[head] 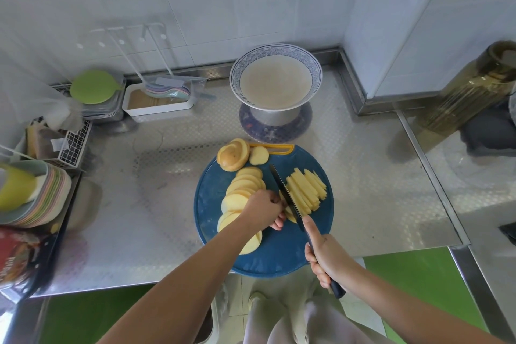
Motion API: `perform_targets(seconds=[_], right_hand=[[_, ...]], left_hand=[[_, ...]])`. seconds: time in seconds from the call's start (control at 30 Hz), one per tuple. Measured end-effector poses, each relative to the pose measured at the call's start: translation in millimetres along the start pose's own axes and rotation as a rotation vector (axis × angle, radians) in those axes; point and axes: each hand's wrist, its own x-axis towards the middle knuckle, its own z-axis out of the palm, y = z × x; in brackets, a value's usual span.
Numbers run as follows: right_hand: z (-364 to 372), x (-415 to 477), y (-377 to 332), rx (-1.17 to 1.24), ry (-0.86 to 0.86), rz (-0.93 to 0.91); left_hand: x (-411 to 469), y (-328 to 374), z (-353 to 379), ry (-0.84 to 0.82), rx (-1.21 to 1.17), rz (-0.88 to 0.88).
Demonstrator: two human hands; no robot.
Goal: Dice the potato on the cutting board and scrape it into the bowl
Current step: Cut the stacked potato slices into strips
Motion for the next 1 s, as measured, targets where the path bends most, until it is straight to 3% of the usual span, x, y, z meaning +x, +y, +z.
perform_targets(seconds=[0.67,0.83,1.0], right_hand=[[5,10,-21,-0.013,0.044,0.025],[-7,5,-22,0.053,-0.046,0.006],[-24,-2,-26,0.126,-0.19,0.028]], left_hand=[[-7,9,4,0.063,0.215,0.003],[-16,10,18,0.064,0.218,-0.066],[-18,6,28,0.225,0.116,-0.043]])
